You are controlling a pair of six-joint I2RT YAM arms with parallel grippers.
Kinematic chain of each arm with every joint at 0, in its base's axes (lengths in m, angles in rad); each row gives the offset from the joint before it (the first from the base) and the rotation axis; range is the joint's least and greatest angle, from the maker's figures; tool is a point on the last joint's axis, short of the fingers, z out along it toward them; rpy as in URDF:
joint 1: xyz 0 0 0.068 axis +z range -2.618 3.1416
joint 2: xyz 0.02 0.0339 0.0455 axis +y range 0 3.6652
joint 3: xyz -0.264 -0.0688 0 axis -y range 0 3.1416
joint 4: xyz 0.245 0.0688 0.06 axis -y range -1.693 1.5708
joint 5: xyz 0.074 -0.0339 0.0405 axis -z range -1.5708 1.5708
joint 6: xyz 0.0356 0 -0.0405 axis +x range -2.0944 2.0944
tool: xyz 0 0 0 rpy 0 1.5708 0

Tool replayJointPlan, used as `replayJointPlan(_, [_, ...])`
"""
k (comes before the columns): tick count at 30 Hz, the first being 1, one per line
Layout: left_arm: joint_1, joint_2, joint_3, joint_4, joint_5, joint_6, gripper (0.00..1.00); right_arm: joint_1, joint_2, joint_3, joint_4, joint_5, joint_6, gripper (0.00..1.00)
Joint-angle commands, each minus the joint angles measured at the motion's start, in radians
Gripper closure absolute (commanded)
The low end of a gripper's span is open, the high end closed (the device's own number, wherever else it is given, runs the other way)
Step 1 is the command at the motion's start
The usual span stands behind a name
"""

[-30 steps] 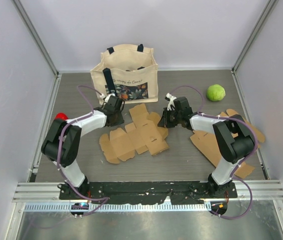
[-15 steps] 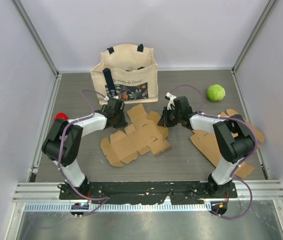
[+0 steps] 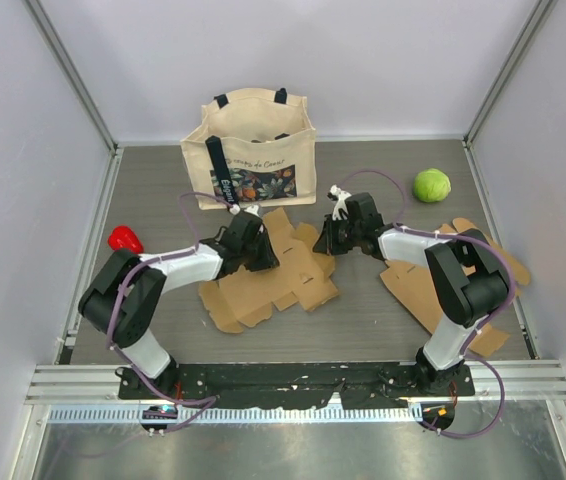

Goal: Fold the paper box

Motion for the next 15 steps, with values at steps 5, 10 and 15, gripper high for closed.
replayJointPlan(5, [-0.02,0.104,-0.064,0.11,-0.014,-0.053,0.85,0.022,-0.017,0.031,0.039,0.005,-0.039,0.99])
replayJointPlan(10, [-0.028,-0.078,-0.12,0.152,-0.044,-0.007,0.48,0.054,-0.043,0.069,-0.068,0.096,-0.111,0.99])
replayJointPlan(15, [-0.028,-0.222,-0.056,0.173,-0.061,0.087,0.23,0.075,-0.075,0.104,-0.171,0.165,-0.191,0.99])
